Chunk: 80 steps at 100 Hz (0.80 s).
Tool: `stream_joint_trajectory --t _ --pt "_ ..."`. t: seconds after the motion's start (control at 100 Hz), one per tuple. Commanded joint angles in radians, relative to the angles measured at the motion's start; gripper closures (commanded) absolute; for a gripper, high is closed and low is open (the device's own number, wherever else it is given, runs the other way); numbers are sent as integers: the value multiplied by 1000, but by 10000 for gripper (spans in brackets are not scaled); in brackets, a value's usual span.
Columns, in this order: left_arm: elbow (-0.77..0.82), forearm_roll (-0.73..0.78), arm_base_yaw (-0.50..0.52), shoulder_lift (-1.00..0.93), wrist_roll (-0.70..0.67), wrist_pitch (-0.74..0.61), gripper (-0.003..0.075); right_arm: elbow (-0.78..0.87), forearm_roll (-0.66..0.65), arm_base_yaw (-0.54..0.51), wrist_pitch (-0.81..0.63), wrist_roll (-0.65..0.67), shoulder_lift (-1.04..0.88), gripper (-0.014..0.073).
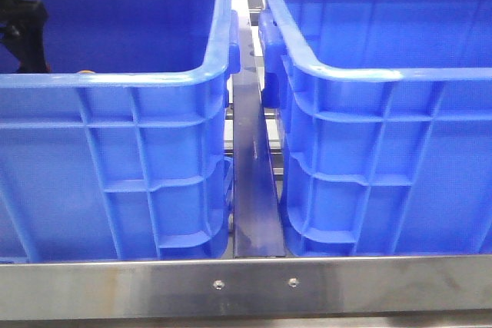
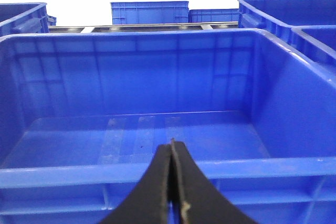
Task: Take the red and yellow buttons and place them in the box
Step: 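Grasp the red mushroom button with the left gripper and lift it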
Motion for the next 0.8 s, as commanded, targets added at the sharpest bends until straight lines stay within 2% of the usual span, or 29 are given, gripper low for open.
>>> stream_joint_trajectory --t 0.0,0.14,0.19,0.26,0.43,0.53,0.6,0.79 --pt "-44 -6 -6 -26 -8 -39 171 -19 -10 -8 -78 -1 -27 661" --pt "-49 -6 -6 -3 -8 -39 179 -19 -10 -8 -78 -1 -27 661" --pt "-49 -6 -6 0 -8 -39 203 -19 -10 -8 -78 -1 -27 661" --pt "-49 -6 -6 2 -8 -41 274 -19 -10 -8 -78 -1 -27 661" --pt "-49 -6 -6 2 1 -52 512 -19 -10 -8 -78 -1 -27 661" --pt "-49 -6 -6 -2 1 -52 599 -19 -10 -8 -78 -1 -27 661" --pt "-49 -6 -6 -9 3 -52 627 -19 -10 -8 -78 -1 -27 661" --pt "-49 -75 -6 -81 85 -46 629 -19 -10 -8 -78 -1 -27 661"
